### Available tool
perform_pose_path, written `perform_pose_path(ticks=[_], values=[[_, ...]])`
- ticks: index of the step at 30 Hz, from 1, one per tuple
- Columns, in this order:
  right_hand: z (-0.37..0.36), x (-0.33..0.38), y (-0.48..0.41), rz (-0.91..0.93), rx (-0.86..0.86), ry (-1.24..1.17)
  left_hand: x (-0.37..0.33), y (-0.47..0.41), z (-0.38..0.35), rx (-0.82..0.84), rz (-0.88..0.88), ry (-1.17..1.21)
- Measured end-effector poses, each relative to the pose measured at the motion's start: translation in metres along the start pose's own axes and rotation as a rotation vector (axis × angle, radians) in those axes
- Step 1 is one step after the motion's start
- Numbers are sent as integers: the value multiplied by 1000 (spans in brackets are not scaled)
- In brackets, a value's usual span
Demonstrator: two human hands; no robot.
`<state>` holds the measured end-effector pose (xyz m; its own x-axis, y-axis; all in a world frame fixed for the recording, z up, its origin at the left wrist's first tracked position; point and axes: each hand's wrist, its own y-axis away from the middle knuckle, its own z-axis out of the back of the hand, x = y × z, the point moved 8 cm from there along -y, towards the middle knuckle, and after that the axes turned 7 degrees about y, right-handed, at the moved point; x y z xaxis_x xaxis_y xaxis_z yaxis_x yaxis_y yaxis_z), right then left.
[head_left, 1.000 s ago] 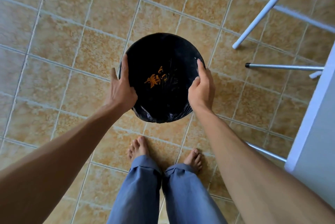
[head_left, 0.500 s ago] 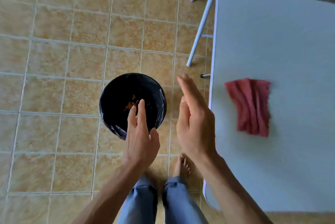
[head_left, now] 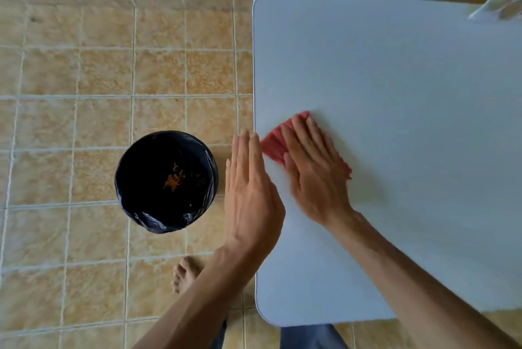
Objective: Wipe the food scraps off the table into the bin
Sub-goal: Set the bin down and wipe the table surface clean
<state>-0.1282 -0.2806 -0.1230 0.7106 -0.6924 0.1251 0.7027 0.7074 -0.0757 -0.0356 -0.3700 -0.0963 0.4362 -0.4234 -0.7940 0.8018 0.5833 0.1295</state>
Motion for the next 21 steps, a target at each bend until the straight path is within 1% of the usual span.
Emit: perform_pose_path(ticks=[1, 2, 3, 5, 6, 7, 8, 9, 11, 12, 13, 14, 15, 17, 19, 20, 21], values=[[-1, -6, -7, 115, 15, 35, -2, 3, -12, -32, 3, -10], [-1, -21, -19, 155, 11, 71, -5, 6, -22, -64, 9, -21], [0, -42, -35, 105, 0, 94, -7, 9, -32, -90, 18, -32], [5, -90, -67, -173, -7, 81, -12, 14, -50, -128, 31, -55], [5, -102, -78, -306, -11, 66, -14, 15, -57, -147, 35, -77], [5, -98, -83, -355, -19, 58, -16, 15, -62, -170, 42, -106], [4, -82, -85, -292, -18, 39, -16, 15, -67, -195, 55, -138], [0, -56, -82, -120, 9, 14, -15, 15, -70, -217, 74, -172], [-4, -8, -62, 339, 75, -20, -12, 14, -74, -249, 102, -222], [-5, -2, -58, 506, 94, -23, -12, 14, -75, -259, 115, -241], [-6, -7, -65, 597, 90, -23, -11, 13, -76, -261, 128, -256], [-8, -18, -78, 594, 63, -19, -11, 13, -77, -259, 133, -273], [-11, -34, -97, 511, 34, -19, -11, 12, -77, -257, 133, -296], [-10, -66, -134, 241, -7, -48, -11, 13, -78, -257, 134, -336], [-5, -77, -146, -17, -43, -51, -11, 14, -79, -258, 133, -362], [-3, -71, -144, -73, -46, -45, -11, 14, -79, -258, 136, -373], [-4, -59, -137, -37, -23, -45, -11, 14, -79, -258, 143, -380]])
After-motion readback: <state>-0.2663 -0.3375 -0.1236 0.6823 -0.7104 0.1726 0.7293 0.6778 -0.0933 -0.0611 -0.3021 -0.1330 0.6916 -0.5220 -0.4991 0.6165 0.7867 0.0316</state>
